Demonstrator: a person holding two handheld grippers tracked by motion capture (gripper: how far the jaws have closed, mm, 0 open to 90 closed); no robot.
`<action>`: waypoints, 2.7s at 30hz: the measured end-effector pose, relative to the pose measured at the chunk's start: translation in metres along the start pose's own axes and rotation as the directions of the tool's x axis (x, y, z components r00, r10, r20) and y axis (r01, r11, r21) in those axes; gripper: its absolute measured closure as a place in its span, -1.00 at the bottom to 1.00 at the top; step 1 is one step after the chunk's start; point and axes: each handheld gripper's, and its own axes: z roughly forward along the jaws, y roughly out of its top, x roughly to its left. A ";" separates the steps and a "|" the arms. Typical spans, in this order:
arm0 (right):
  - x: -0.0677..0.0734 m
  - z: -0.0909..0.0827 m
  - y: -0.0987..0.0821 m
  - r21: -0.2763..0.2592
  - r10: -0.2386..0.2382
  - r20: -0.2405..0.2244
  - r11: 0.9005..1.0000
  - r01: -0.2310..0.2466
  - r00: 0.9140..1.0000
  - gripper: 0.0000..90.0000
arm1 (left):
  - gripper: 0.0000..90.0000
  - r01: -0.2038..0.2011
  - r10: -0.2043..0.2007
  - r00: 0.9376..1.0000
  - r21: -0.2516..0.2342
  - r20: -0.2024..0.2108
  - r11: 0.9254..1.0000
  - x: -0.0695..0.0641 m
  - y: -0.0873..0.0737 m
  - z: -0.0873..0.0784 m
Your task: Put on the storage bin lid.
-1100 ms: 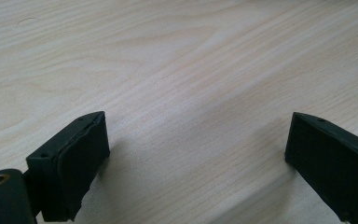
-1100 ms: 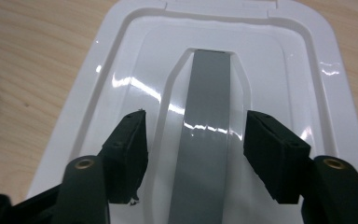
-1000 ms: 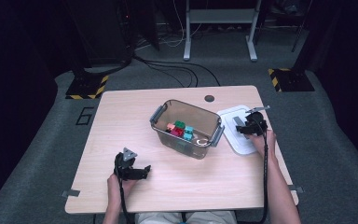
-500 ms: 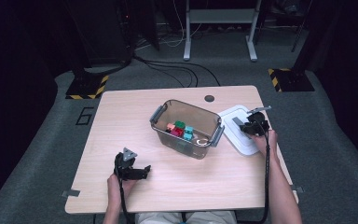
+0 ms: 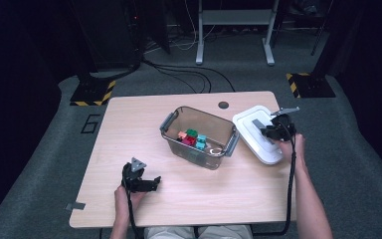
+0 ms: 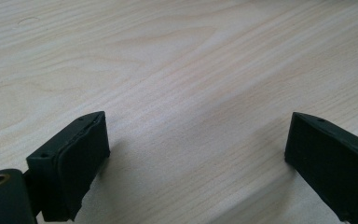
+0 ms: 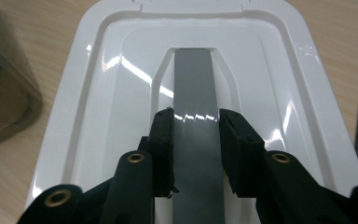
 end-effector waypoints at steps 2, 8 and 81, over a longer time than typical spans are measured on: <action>0.000 -0.010 0.005 -0.002 -0.006 0.004 1.000 0.006 1.000 0.48 | -0.86 0.000 0.000 1.000 0.000 -0.001 1.000 0.000 0.000 0.000; 0.002 -0.037 0.022 -0.038 -0.020 0.007 0.999 0.020 1.000 0.48 | -0.86 0.001 -0.001 1.000 -0.001 -0.001 1.000 0.000 0.000 0.000; 0.187 0.023 0.117 -0.046 -0.410 -0.374 0.904 0.424 0.832 0.38 | -0.86 0.002 -0.002 1.000 -0.001 0.001 1.000 0.000 0.000 0.000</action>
